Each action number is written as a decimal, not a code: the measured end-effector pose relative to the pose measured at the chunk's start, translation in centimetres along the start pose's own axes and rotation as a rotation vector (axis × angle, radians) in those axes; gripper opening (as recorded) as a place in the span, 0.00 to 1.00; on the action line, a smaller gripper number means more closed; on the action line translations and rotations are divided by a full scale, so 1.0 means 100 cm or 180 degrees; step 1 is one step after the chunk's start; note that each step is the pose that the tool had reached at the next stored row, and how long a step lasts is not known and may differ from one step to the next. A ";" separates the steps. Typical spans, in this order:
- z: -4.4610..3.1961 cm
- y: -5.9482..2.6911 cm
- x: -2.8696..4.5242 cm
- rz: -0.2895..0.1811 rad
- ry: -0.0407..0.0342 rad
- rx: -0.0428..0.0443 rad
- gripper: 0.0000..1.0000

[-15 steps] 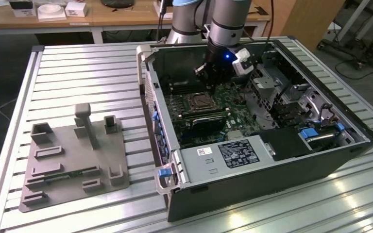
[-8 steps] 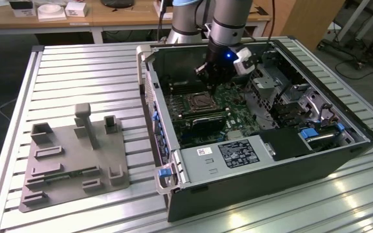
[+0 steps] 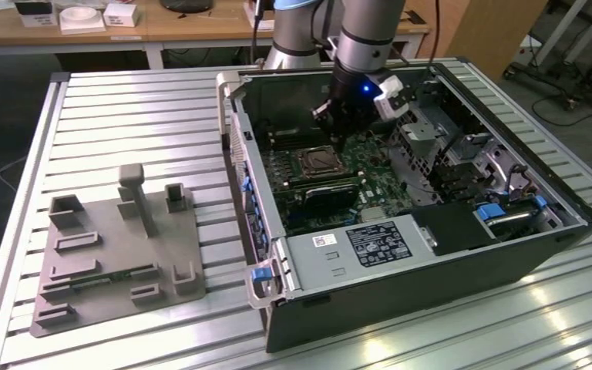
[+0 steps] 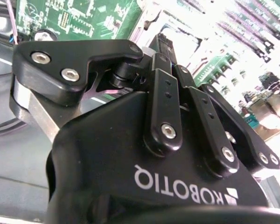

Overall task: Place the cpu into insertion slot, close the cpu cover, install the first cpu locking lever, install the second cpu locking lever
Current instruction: 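Install the second cpu locking lever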

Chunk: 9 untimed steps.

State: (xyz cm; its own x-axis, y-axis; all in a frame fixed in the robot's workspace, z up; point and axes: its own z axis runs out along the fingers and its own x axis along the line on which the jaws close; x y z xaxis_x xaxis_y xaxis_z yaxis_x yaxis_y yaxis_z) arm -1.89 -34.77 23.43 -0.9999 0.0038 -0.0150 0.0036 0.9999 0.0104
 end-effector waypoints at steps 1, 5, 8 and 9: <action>0.0000 -0.0014 0.0000 0.0000 0.0000 0.0000 0.10; 0.0000 -0.0064 0.0000 0.0000 0.0000 0.0000 0.10; -0.0001 -0.0067 0.0000 0.0000 0.0000 0.0000 0.10; -0.0001 -0.0070 0.0000 0.0000 0.0000 0.0000 0.10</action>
State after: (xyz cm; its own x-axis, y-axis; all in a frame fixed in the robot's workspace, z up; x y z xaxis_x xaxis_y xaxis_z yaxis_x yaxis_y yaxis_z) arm -1.89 -35.48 23.43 -0.9999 0.0038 -0.0150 0.0036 0.9999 0.0104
